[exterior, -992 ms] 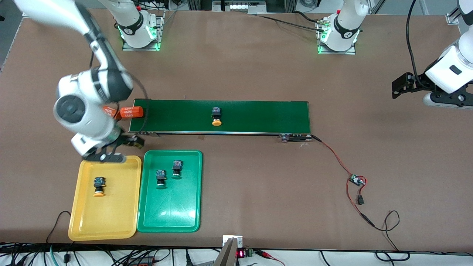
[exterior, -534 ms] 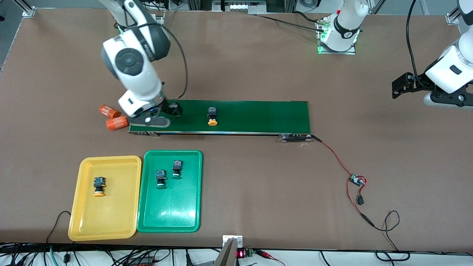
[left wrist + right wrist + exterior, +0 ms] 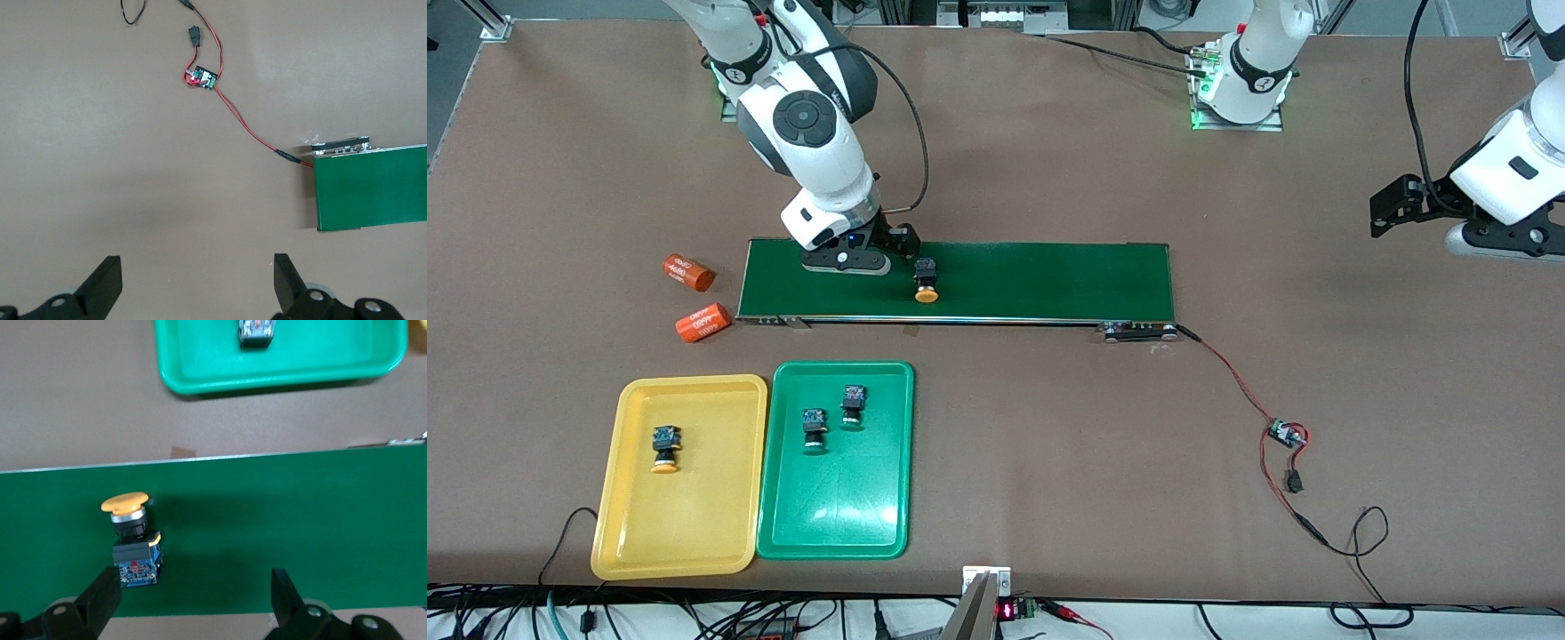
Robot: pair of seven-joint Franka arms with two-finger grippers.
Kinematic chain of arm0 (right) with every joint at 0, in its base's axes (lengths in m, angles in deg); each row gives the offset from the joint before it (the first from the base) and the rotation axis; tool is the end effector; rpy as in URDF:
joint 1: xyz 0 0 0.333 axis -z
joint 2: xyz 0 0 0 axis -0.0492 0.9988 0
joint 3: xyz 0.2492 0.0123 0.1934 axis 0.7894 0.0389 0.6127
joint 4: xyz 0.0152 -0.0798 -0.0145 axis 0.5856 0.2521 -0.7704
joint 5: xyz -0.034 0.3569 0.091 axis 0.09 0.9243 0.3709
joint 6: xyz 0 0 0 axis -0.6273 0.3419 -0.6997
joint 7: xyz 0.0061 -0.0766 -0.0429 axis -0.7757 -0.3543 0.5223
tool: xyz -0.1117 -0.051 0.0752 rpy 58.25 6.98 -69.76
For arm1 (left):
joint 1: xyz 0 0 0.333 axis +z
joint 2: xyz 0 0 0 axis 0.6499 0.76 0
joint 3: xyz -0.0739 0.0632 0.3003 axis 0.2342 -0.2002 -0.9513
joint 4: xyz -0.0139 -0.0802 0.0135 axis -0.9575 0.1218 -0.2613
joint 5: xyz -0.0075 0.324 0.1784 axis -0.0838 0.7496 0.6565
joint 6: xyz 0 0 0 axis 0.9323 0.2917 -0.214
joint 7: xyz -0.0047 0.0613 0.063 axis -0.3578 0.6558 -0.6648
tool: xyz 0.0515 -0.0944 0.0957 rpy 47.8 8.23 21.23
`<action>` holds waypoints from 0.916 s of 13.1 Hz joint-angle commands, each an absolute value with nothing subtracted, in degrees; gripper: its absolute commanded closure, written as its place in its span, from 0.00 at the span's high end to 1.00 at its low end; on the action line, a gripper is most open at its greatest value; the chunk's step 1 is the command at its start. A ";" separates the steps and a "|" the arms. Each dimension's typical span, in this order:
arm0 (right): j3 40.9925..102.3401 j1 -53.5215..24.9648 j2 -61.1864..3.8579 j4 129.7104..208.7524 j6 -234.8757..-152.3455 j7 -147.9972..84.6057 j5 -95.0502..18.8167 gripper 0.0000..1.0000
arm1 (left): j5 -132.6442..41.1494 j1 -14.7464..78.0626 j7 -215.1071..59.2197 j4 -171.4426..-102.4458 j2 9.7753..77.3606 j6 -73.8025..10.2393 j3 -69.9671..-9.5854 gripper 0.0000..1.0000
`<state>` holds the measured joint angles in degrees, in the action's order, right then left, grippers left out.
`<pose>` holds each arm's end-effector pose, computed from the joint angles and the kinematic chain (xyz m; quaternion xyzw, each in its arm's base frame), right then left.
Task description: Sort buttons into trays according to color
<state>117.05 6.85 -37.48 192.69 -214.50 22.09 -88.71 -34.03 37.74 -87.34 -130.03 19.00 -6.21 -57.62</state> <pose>0.4576 0.3166 0.2971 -0.9988 0.0384 -0.0237 0.0178 0.5351 -0.0230 0.5590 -0.9980 0.0545 0.0204 0.0237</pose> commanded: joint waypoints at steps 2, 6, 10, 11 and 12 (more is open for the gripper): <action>117.55 5.82 -36.31 194.31 -216.33 24.74 -88.32 1.00 | -33.24 37.98 -88.35 -129.34 18.65 -5.32 -57.49 1.00; 117.55 4.84 -33.68 194.31 -217.91 25.37 -88.32 1.00 | -33.24 37.90 -88.35 -129.34 18.65 -5.32 -57.49 1.00; 117.37 4.84 -31.39 194.40 -219.57 25.28 -89.02 1.00 | -33.24 37.98 -88.35 -129.34 18.65 -5.32 -57.49 1.00; 117.20 4.84 -30.60 194.40 -219.93 25.28 -89.20 1.00 | -33.24 37.90 -88.35 -129.34 18.65 -5.32 -57.49 1.00; 116.85 4.93 -29.73 194.31 -220.46 25.19 -89.90 1.00 | -33.24 37.98 -88.35 -129.34 18.74 -5.32 -57.49 1.00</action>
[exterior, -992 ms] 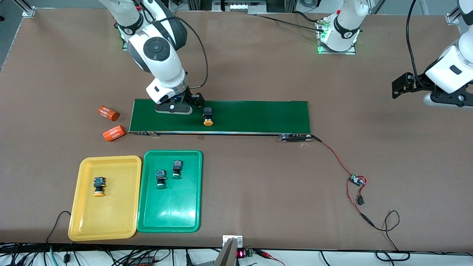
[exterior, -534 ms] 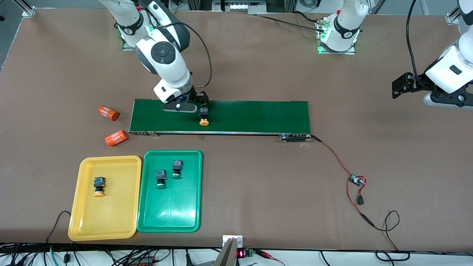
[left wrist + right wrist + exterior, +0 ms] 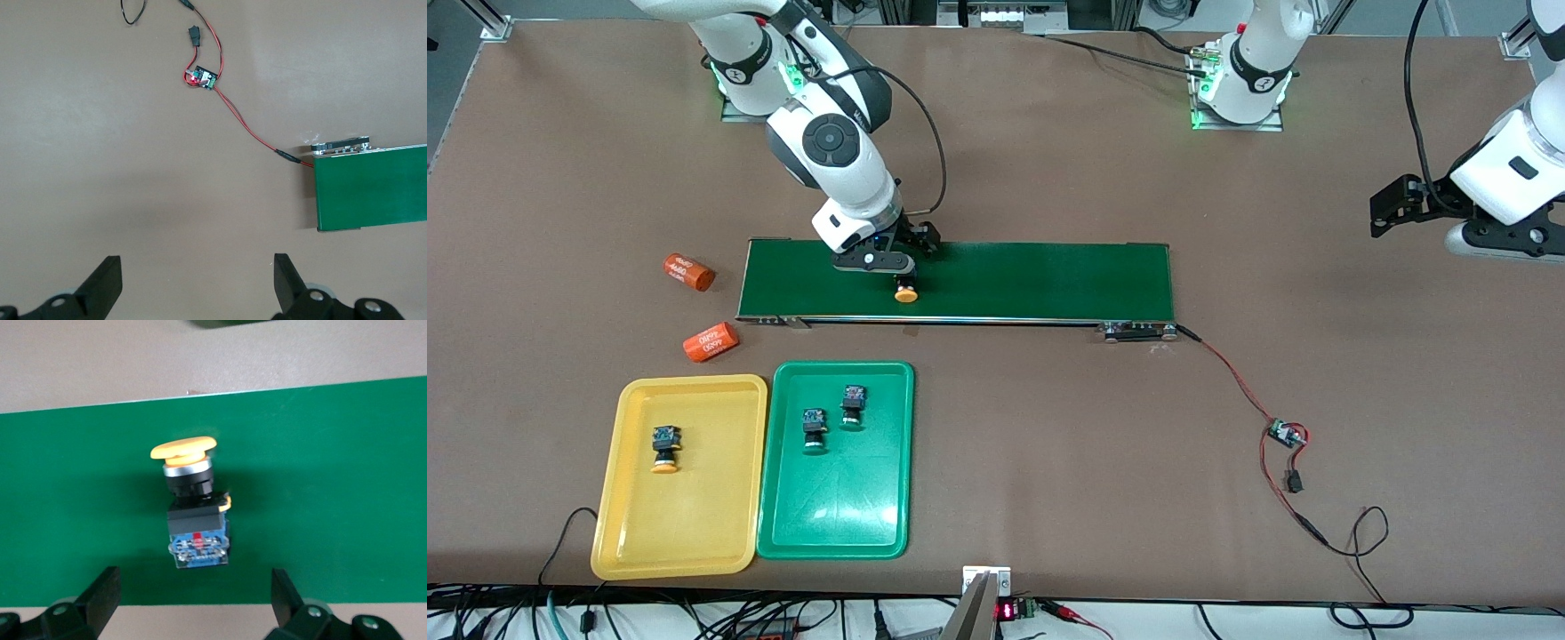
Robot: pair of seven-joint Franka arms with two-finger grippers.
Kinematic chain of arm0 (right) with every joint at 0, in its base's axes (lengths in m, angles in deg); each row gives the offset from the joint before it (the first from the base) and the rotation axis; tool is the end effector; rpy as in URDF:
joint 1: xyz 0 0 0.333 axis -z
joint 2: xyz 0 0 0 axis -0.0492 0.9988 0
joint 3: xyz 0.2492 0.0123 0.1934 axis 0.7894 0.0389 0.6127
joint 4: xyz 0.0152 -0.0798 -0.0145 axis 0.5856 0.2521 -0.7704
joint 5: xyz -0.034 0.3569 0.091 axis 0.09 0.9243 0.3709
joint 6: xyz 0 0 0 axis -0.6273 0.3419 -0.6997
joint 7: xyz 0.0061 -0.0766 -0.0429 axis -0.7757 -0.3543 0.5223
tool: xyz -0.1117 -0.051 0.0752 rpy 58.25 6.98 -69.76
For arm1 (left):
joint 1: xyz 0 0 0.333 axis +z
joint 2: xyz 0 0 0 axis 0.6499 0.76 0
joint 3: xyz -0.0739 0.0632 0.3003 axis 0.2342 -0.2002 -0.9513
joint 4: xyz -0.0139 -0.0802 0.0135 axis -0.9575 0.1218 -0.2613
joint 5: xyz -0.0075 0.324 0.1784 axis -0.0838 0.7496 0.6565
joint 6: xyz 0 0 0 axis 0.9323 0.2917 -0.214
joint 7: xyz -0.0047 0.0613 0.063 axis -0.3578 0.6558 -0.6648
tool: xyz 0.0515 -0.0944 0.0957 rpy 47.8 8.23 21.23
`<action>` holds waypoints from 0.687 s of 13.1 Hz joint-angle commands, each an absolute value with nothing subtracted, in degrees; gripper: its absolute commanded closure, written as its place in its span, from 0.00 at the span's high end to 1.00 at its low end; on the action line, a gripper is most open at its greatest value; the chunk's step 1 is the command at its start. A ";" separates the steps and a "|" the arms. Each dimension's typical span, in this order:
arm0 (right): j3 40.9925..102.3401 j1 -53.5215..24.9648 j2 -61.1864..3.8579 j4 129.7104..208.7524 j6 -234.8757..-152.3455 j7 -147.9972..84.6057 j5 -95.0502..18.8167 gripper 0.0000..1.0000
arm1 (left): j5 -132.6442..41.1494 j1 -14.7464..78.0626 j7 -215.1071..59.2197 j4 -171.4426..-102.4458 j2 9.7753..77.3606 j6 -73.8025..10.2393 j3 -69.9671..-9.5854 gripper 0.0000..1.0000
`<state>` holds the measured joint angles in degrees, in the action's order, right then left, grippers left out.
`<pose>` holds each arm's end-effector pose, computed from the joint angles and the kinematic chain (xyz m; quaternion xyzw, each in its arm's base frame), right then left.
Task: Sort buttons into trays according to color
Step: 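Grasp the second yellow button with the right gripper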
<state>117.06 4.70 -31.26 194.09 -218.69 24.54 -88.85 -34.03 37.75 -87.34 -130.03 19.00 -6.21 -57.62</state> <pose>0.4380 0.3376 0.2477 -0.9984 0.0400 0.0160 0.0378 0.5351 -0.0229 0.5590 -0.9980 0.0544 0.0204 0.0237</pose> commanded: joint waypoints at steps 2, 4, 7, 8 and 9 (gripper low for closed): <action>114.74 4.93 -28.32 194.31 -220.64 25.19 -93.66 1.00 | -33.24 37.90 -88.35 -129.34 18.74 -5.32 -57.49 1.00; 113.51 5.10 -27.70 193.96 -220.90 25.19 -96.22 1.00 | -33.24 37.90 -88.35 -129.34 18.74 -5.32 -57.49 1.00; 113.15 5.28 -27.34 193.61 -221.95 25.19 -96.23 1.00 | -33.24 37.90 -88.35 -129.34 18.74 -5.32 -57.49 1.00; 113.06 5.37 -27.17 193.35 -221.95 25.19 -96.23 1.00 | -33.24 37.90 -88.35 -129.34 18.74 -5.32 -57.49 1.00; 113.06 5.46 -27.17 193.26 -221.95 25.10 -96.23 0.95 | -33.24 37.98 -88.35 -129.34 18.74 -5.32 -57.49 1.00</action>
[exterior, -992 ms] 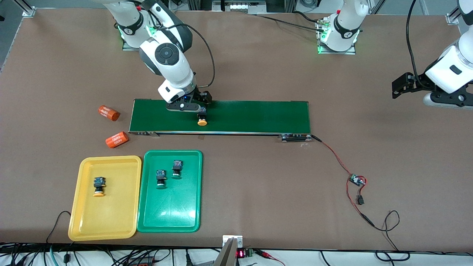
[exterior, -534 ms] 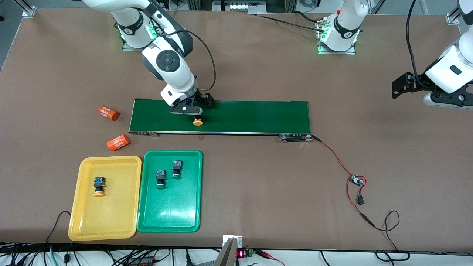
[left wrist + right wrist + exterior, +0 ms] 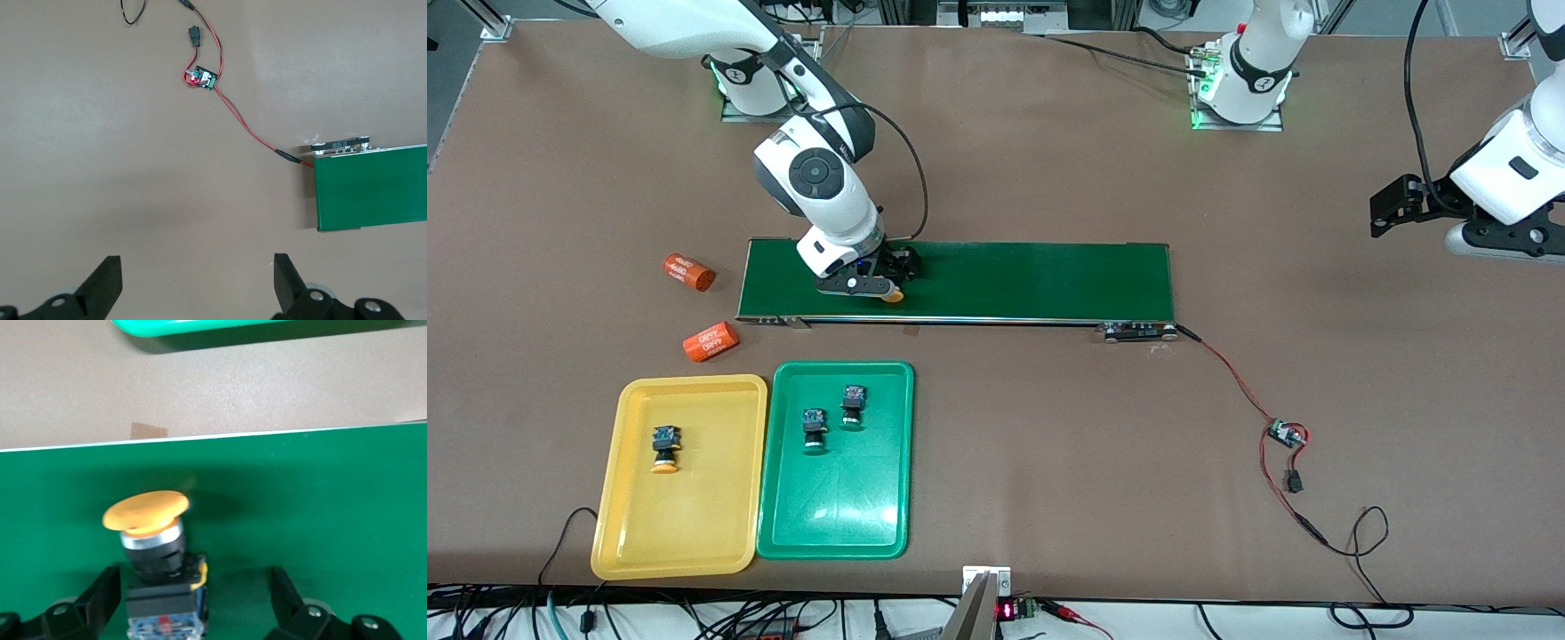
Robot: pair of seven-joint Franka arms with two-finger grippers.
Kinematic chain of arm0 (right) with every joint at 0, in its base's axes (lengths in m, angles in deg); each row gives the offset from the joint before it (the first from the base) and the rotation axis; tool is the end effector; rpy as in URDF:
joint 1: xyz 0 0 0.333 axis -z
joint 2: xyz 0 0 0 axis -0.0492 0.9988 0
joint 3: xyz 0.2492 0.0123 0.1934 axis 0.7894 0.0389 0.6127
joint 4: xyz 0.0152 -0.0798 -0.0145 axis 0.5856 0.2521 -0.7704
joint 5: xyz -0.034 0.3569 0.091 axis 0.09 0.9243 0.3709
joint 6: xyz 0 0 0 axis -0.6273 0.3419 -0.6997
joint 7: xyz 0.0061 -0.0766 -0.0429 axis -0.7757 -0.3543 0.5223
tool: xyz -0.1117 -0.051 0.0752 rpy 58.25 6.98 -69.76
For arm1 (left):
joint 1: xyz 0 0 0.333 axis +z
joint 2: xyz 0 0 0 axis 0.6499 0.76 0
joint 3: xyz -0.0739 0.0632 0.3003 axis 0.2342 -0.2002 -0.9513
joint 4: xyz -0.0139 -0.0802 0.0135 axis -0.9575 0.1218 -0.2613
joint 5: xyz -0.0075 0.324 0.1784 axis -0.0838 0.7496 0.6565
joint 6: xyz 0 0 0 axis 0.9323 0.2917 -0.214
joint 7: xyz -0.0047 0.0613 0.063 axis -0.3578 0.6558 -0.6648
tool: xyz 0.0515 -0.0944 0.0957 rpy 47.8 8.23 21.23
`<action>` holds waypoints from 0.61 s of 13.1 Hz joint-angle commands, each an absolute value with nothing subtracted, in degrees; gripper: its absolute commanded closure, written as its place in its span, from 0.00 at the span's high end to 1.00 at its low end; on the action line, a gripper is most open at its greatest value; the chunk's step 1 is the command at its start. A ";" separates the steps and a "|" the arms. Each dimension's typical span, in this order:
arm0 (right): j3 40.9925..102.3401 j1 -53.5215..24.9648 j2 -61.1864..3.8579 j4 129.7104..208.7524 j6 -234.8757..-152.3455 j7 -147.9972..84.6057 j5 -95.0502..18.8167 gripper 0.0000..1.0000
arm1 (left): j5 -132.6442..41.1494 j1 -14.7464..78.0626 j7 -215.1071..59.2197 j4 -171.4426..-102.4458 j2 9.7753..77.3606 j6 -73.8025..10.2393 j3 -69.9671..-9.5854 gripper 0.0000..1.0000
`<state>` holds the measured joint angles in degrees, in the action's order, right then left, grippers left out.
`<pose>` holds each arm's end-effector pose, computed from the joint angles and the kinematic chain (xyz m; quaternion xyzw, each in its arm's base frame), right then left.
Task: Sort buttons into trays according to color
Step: 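Grasp the second yellow button with the right gripper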
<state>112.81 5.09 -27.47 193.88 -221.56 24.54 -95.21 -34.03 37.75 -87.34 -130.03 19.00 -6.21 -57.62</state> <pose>0.4633 0.3050 0.2148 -0.9991 0.0367 0.0029 0.0216 0.5351 -0.0229 0.5590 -0.9980 0.0544 0.0204 0.0237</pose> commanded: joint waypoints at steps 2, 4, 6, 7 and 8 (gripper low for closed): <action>112.89 5.46 -27.08 193.08 -221.95 24.93 -96.23 0.67 | -33.24 37.98 -88.35 -129.34 18.74 -5.32 -57.49 1.00; 112.80 5.46 -27.08 193.08 -221.95 24.75 -96.32 0.39 | -33.24 37.98 -88.35 -129.34 18.74 -5.32 -57.49 1.00; 112.62 5.54 -27.08 193.08 -221.87 24.58 -96.41 0.22 | -33.24 37.98 -88.35 -129.34 18.74 -5.32 -57.49 1.00; 112.10 5.63 -27.17 192.91 -221.87 24.49 -96.41 0.21 | -33.24 37.98 -88.35 -129.34 18.74 -5.32 -57.49 1.00; 111.92 5.81 -27.17 191.95 -221.52 24.14 -96.41 0.20 | -33.24 37.98 -88.35 -129.34 18.74 -5.32 -57.49 1.00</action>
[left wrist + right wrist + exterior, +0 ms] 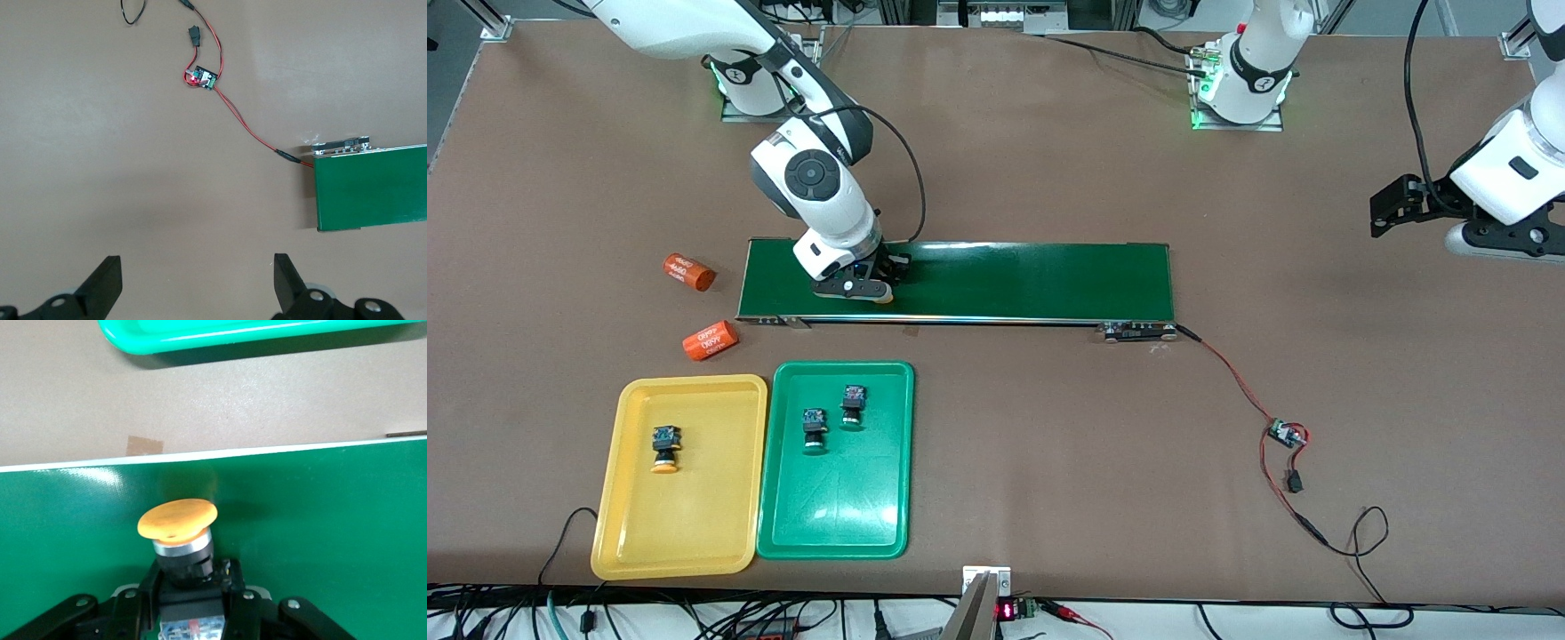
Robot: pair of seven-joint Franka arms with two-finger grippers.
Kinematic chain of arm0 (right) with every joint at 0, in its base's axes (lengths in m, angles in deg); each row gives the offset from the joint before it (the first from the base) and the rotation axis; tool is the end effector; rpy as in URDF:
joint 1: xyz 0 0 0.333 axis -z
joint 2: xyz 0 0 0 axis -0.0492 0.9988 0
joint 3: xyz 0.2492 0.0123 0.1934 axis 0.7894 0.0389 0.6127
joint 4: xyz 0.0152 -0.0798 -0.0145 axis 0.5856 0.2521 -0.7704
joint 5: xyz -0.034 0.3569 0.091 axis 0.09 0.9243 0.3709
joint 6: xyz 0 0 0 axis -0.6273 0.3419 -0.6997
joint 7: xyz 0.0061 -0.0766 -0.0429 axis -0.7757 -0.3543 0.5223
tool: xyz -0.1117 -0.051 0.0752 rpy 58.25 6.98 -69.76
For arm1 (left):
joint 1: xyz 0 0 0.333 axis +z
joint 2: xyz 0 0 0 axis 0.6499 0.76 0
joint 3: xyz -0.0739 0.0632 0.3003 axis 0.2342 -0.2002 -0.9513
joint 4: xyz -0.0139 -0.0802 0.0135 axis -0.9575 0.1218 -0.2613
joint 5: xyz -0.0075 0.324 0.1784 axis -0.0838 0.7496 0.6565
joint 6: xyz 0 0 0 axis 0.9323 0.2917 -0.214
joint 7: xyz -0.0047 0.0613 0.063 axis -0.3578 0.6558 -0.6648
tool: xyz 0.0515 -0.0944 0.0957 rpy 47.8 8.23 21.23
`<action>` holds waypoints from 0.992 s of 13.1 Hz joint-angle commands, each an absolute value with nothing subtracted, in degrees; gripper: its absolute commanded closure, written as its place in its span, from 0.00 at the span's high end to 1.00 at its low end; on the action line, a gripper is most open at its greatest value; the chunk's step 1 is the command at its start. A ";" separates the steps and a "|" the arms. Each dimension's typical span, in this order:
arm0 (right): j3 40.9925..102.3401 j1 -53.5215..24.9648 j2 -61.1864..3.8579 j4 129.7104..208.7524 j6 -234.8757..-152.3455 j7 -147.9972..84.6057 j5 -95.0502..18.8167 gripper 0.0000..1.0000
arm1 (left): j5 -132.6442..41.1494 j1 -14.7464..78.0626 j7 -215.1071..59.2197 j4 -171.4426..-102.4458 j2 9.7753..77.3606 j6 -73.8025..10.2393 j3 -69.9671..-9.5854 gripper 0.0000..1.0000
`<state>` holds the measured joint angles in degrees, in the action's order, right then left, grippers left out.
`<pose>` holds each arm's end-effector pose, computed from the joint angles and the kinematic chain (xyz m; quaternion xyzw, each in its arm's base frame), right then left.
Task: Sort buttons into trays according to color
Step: 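Carry the yellow button into the yellow tray and open the right gripper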
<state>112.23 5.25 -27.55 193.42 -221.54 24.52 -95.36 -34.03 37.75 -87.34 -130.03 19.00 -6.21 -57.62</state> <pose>0.4701 0.2998 0.2169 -0.9989 0.0423 -0.0017 0.0209 0.5351 -0.0229 0.5590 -0.9980 0.0544 0.0204 0.0237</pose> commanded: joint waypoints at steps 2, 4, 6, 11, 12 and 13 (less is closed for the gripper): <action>111.83 6.42 -27.78 188.09 -219.25 23.43 -96.49 0.18 | -33.24 37.98 -88.35 -129.34 18.74 -5.32 -57.49 1.00; 111.75 6.77 -27.78 182.38 -213.54 20.20 -96.41 0.18 | -33.24 37.98 -88.35 -129.34 18.74 -5.32 -57.49 1.00; 110.00 7.04 -27.70 178.34 -210.80 16.07 -96.41 0.18 | -33.24 37.98 -88.35 -129.34 18.74 -5.32 -57.49 1.00; 100.69 7.56 -20.33 166.73 -210.88 0.79 -96.23 0.19 | -33.24 37.98 -88.44 -129.34 18.74 -5.32 -57.49 1.00; 99.54 8.44 -18.22 164.80 -211.23 -1.07 -96.06 0.19 | -33.24 37.98 -88.44 -129.34 18.74 -5.32 -57.49 1.00; 99.27 9.58 -16.55 163.21 -211.49 -2.83 -96.06 0.19 | -33.24 37.98 -88.44 -129.34 18.74 -5.32 -57.49 1.00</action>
<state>99.59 8.20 -21.72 168.61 -211.75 0.83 -95.67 -34.03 37.75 -87.34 -130.03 19.00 -6.21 -57.62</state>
